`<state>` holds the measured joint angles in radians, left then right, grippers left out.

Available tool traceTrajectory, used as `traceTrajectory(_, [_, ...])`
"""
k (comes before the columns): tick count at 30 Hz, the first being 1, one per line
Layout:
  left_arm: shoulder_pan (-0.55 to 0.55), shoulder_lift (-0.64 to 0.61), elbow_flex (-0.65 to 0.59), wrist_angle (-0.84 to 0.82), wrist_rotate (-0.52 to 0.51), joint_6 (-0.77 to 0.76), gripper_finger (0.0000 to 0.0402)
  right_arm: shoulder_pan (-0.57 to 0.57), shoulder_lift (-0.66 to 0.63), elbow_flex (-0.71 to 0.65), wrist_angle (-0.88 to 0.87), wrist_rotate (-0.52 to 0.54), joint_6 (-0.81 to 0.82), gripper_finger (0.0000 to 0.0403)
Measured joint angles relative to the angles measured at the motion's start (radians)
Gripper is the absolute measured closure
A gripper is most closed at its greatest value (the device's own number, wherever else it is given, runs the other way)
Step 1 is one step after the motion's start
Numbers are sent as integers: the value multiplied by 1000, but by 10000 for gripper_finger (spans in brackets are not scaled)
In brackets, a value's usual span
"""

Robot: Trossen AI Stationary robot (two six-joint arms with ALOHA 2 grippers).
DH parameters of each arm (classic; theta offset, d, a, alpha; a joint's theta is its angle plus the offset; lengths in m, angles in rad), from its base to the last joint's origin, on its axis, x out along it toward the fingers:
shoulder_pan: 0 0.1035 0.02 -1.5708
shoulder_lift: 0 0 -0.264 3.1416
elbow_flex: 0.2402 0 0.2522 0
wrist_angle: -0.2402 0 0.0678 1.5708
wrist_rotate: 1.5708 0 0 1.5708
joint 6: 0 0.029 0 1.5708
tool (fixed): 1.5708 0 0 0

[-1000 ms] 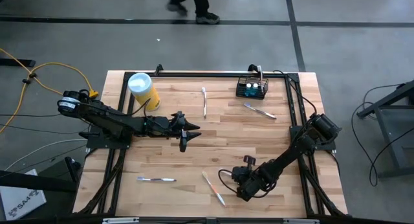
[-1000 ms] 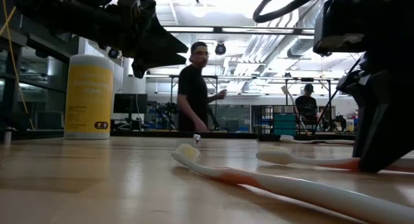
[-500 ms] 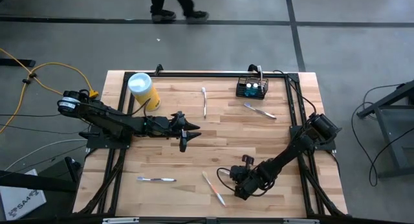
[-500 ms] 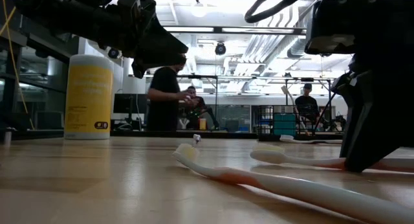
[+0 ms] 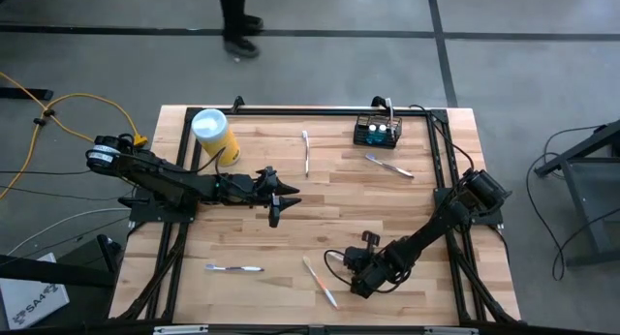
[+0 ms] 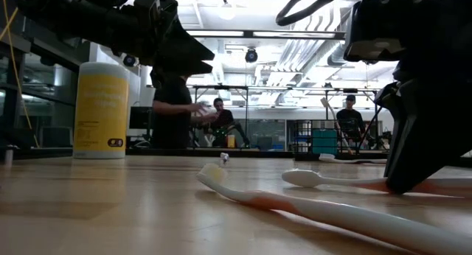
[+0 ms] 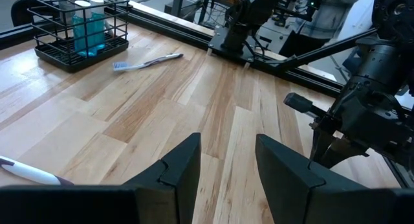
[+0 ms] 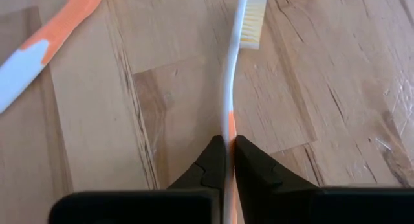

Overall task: Pick & Place toothbrushing station
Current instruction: Put the right orange toothbrush into the black wire organizer

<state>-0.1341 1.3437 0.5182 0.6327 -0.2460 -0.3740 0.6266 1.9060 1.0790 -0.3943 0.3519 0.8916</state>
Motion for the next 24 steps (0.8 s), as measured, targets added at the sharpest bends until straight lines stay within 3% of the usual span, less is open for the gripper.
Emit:
traceTrajectory(13, [0,0,0,0,0,0,260,-1,0,0,3,-19,0,394])
traceTrajectory(24, [0,0,0,0,0,0,260,-1,-2,0,5,-62,0,349])
